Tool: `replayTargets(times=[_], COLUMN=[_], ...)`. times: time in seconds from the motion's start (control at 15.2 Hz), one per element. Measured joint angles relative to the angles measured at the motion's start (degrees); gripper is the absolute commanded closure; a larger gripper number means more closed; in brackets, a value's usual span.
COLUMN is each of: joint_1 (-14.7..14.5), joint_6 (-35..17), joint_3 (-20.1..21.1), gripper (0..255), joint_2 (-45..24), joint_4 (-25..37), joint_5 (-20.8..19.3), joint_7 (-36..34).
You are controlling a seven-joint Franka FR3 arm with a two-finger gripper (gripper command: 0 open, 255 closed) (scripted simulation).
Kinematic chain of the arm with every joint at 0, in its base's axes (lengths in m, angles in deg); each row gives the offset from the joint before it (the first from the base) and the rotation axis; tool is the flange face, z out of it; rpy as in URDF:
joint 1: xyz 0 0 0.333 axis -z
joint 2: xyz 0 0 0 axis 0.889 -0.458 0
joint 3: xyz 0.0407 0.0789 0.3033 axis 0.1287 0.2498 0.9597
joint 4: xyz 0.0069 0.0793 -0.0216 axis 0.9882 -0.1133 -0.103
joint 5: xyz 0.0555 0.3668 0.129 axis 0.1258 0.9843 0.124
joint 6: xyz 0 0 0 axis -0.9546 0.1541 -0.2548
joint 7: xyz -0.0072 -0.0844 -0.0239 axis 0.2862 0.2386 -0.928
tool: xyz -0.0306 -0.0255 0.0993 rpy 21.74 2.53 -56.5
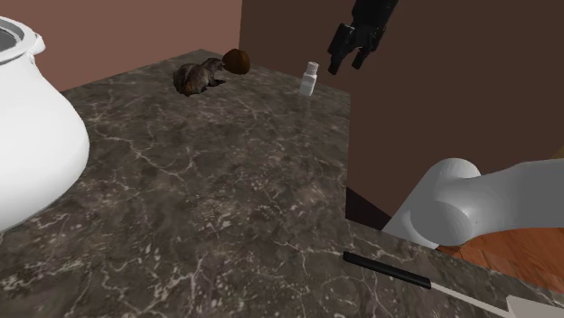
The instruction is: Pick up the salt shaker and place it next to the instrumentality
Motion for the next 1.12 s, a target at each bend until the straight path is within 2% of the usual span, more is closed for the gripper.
replayTargets(times=[0.33,0.79,1.12], joint_1=[0.4,1.4,1.7], joint_6=[-2.7,-5.8,-9.1], joint_3=[-0.8,-2.6,-3.3], gripper=[0,0,0], joint_2=[-6.2,-21.1,-22.0], joint_4=[3.3,14.5,12.2], joint_5=[-1.8,-5.4,-6.0], joint_7=[1.7,5.9,6.3])
